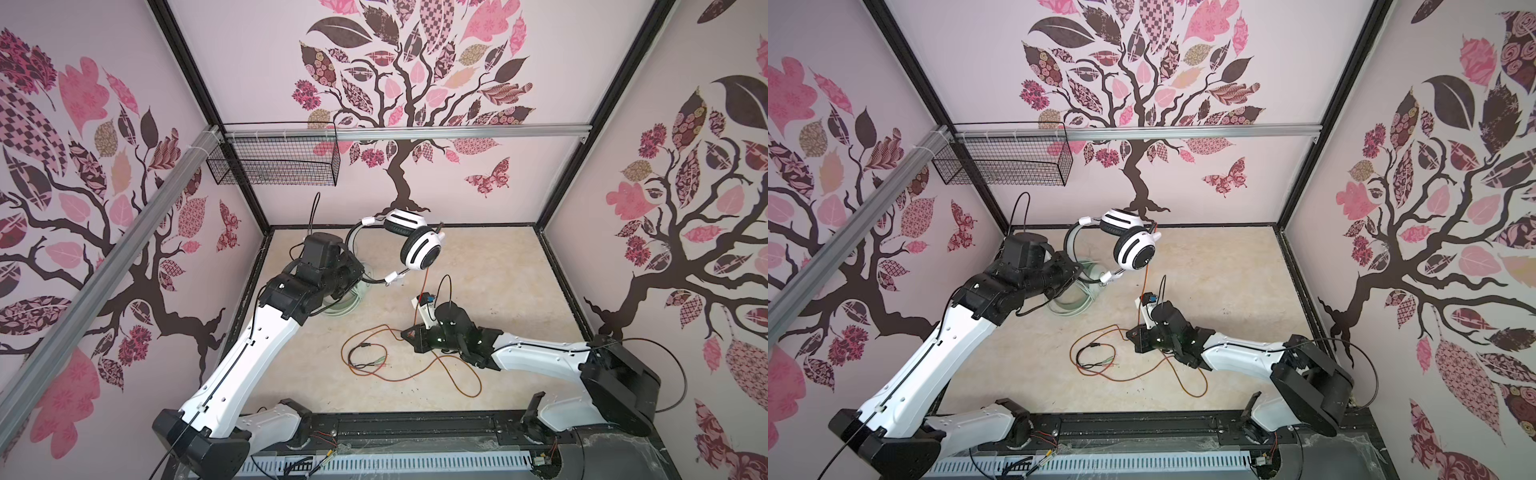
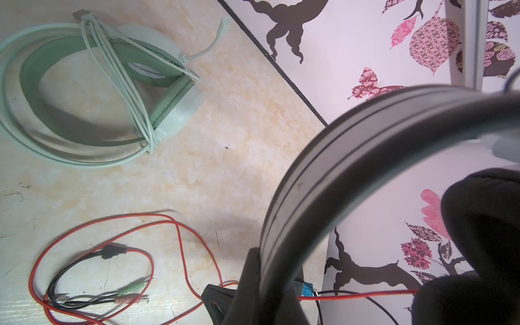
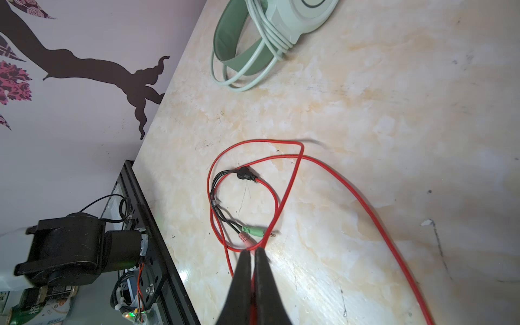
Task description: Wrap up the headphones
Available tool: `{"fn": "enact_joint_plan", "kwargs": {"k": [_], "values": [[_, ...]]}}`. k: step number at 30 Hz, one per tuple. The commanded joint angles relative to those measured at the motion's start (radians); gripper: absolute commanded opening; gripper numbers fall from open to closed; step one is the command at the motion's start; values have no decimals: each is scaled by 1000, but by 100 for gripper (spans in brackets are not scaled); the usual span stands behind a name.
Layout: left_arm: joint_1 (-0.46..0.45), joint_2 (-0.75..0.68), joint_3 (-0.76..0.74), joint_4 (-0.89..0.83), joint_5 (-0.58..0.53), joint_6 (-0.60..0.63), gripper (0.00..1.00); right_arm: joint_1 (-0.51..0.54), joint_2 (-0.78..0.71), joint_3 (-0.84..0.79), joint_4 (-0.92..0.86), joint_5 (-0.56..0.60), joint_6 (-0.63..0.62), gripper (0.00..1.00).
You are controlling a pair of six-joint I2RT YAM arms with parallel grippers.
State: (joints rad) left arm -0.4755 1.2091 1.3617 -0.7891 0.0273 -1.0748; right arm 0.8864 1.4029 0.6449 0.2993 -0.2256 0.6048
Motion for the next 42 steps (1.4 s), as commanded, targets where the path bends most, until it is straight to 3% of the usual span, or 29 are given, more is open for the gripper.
{"fn": "enact_joint_plan", "kwargs": {"k": [1, 8, 16, 28, 33, 42], "values": [[3, 28, 10, 122, 30, -67, 0, 26, -23, 62, -91, 56, -44, 0], [3, 79, 24, 83, -12, -76, 0, 99, -20, 225, -351, 238, -208, 0], [3, 120, 41, 14, -105, -23, 0, 187, -33, 359, -560, 397, -293, 0], [2, 123, 111, -152, -373, 157, 0, 194, -31, 597, -1018, 408, -365, 0], [2, 121, 120, -162, -399, 185, 0, 195, -28, 671, -1134, 431, -365, 0], [0, 138, 122, -168, -379, 180, 0, 197, -34, 792, -1186, 471, -409, 0]]}}
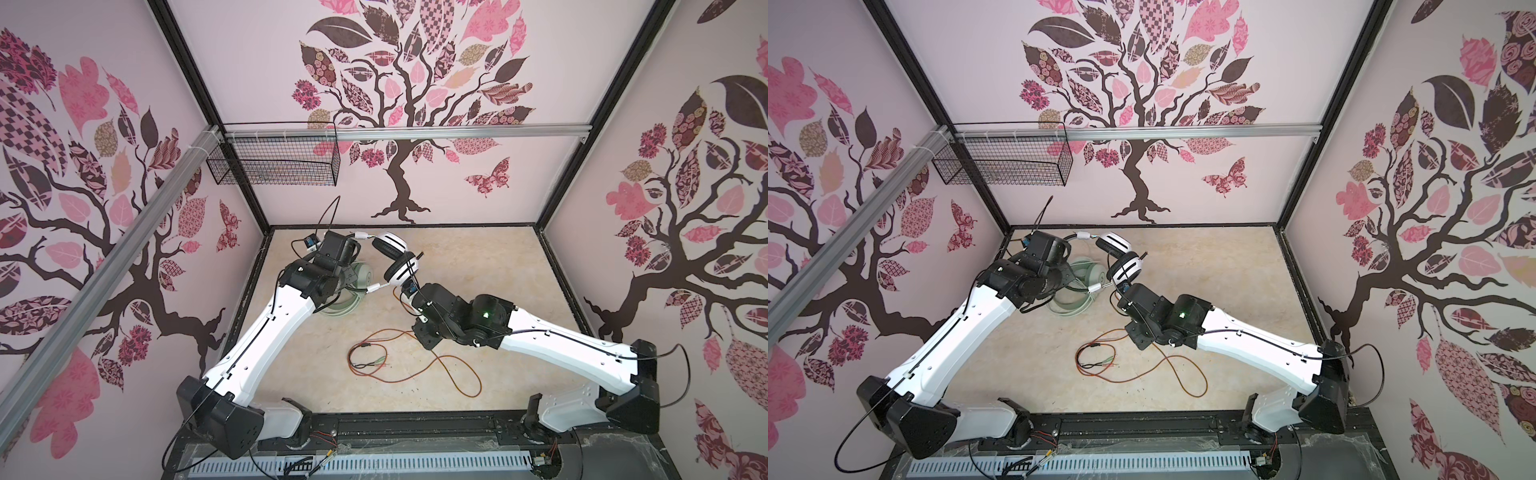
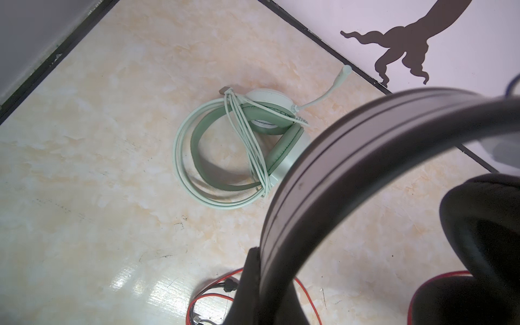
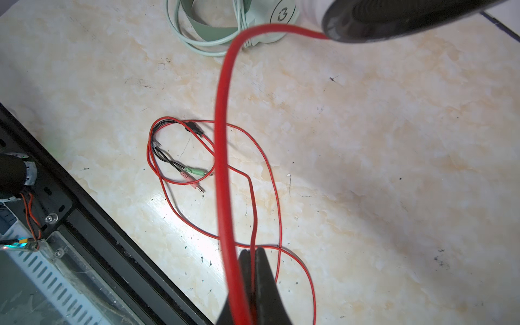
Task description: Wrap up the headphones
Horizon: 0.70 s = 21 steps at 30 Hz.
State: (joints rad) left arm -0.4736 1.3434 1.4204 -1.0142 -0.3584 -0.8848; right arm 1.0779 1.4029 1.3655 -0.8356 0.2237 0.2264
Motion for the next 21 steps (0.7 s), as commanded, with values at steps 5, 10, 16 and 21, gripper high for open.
{"fn": "enact_joint_plan", "kwargs": {"k": [5, 10, 16, 21], "values": [[-12, 28, 75, 40, 40, -14, 0, 5, 7, 184, -86, 66, -104, 0], [-17, 24, 83, 35, 93, -13, 0, 5, 86, 301, -168, 169, -181, 0], [-17, -4, 99, 39, 152, -50, 0, 5, 123, 290, -164, 169, -198, 0], [-17, -8, 96, 66, 244, -80, 0, 5, 120, 276, -134, 162, -187, 0]]}}
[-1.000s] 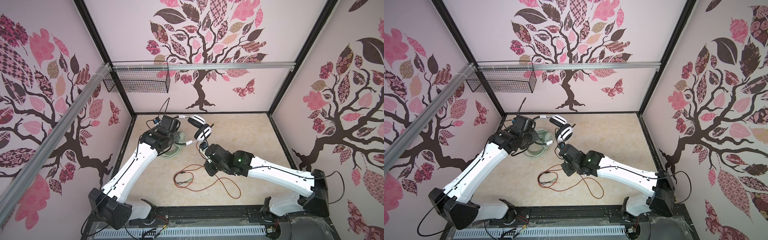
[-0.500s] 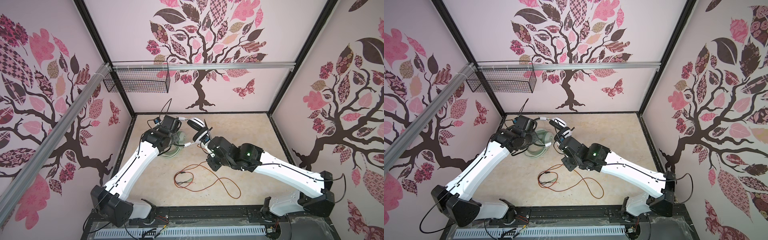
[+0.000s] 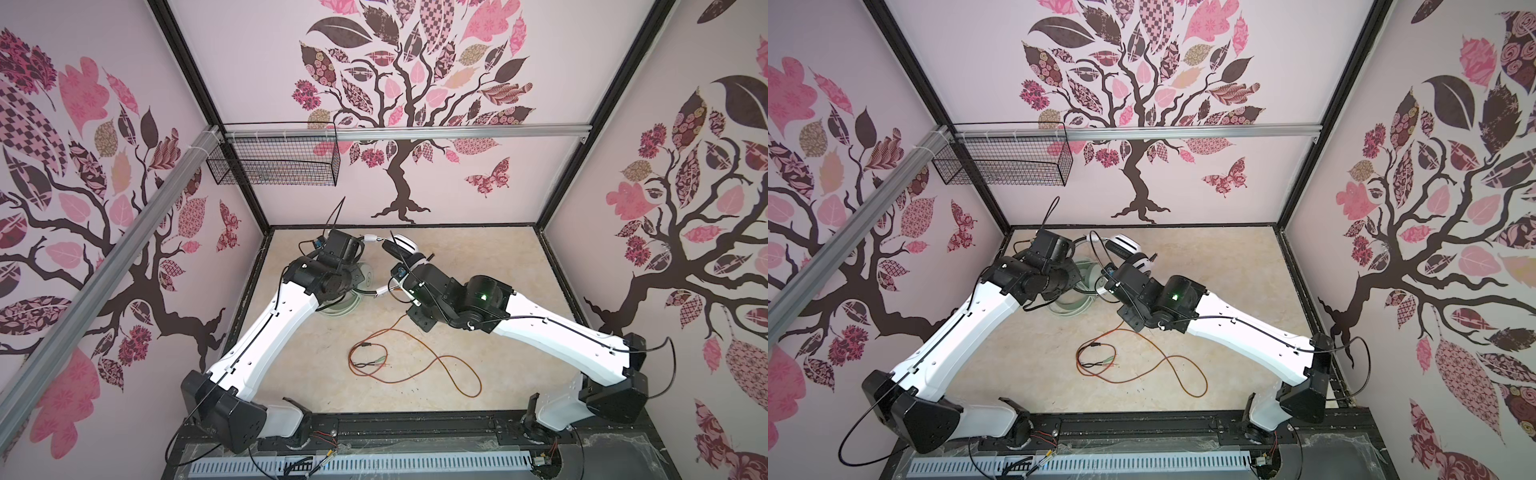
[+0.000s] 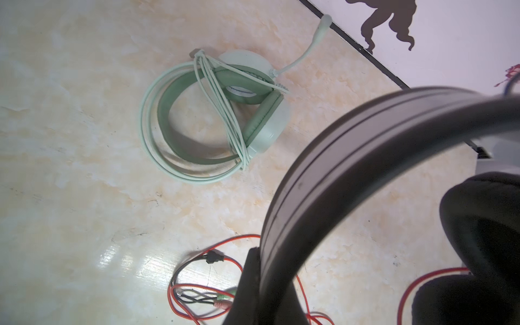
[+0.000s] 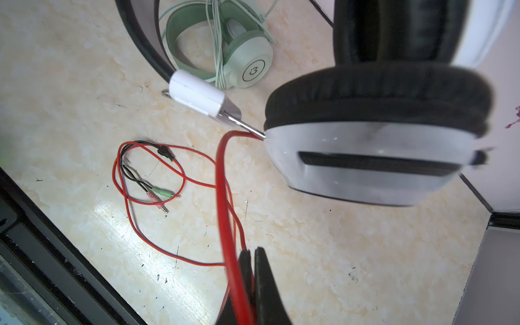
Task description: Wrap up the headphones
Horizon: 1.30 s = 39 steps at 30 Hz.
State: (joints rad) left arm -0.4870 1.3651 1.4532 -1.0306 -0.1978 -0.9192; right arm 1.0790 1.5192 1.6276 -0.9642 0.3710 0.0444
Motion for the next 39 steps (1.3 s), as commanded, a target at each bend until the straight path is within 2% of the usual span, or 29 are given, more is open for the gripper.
{"fn": "enact_joint_plan", "kwargs": {"k": [1, 8, 15, 19, 23, 29, 33, 39], "values": [[-2, -26, 61, 83, 105, -51, 0, 4, 5, 23, -5, 18, -6, 0], [-3, 11, 29, 63, 186, -20, 0, 4, 12, 115, -30, 62, -41, 0], [-3, 28, -17, 28, 210, 62, 0, 4, 32, 223, -74, 87, -82, 0], [-5, 25, -27, 24, 188, 116, 0, 4, 45, 252, -92, 107, -100, 0], [-10, 11, -25, 16, 108, 198, 0, 4, 52, 286, -124, 140, -116, 0], [-40, -4, -2, -20, -118, 307, 0, 4, 36, 309, -163, 207, -130, 0], [-102, 26, 49, -78, -288, 345, 0, 4, 43, 321, -186, 238, -135, 0], [-117, 57, 78, -122, -380, 344, 0, 5, 53, 319, -192, 326, -138, 0]]}}
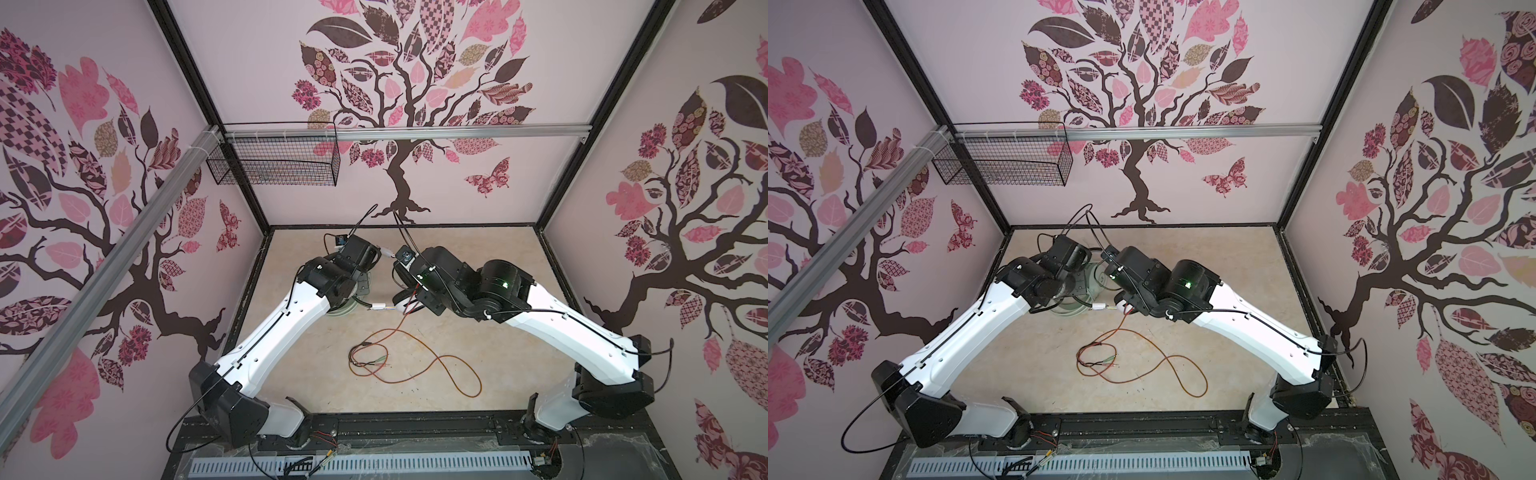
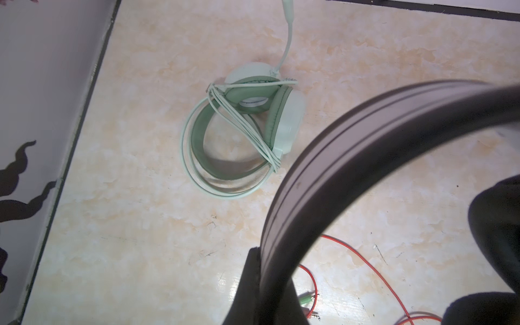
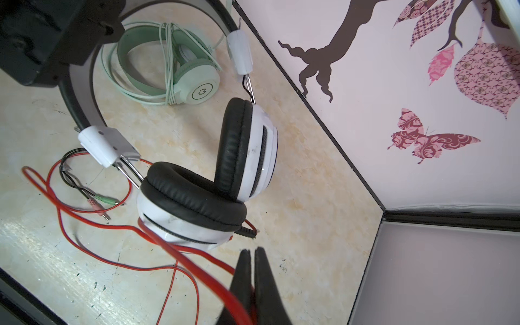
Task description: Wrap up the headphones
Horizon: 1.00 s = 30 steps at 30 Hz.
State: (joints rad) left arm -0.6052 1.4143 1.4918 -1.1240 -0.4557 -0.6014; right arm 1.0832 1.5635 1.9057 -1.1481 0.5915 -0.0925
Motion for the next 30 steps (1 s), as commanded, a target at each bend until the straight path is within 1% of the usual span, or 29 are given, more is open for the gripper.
{"fn": "enact_joint_plan", "kwargs": {"k": [1, 3, 7, 11, 13, 16, 20, 22, 24, 27, 28, 29, 30], "values": [[-3, 8, 39, -29, -143, 30, 0, 3, 7, 37, -10, 135, -2, 0], [-4, 15, 51, -55, -211, 21, 0, 5, 3, 30, -12, 181, 0, 4], [-6, 34, 80, -102, -324, 9, 0, 7, -12, 21, -6, 224, 4, 4], [-7, 34, 91, -104, -349, 42, 0, 7, -29, -6, 28, 293, -7, 5], [-10, 31, 91, -103, -340, 58, 0, 7, -36, -17, 66, 332, -33, 7], [-14, 26, 84, -101, -301, 88, 0, 7, -62, -58, 188, 387, -113, 8], [-16, 7, 62, -112, -271, 71, 0, 7, -102, -114, 359, 446, -222, 8], [-17, -8, 53, -118, -272, 62, 0, 7, -125, -136, 424, 466, -260, 7], [-16, -25, 52, -131, -269, 42, 0, 8, -156, -165, 484, 471, -285, 2], [-6, -48, 51, -126, -233, 37, 0, 8, -214, -219, 538, 459, -284, 1], [0, -57, 52, -124, -219, 35, 0, 8, -233, -243, 561, 466, -290, 2], [11, -64, 55, -122, -200, 35, 0, 8, -254, -277, 597, 483, -308, 10], [26, -73, 59, -122, -170, 35, 0, 6, -277, -314, 637, 503, -332, 15]]}}
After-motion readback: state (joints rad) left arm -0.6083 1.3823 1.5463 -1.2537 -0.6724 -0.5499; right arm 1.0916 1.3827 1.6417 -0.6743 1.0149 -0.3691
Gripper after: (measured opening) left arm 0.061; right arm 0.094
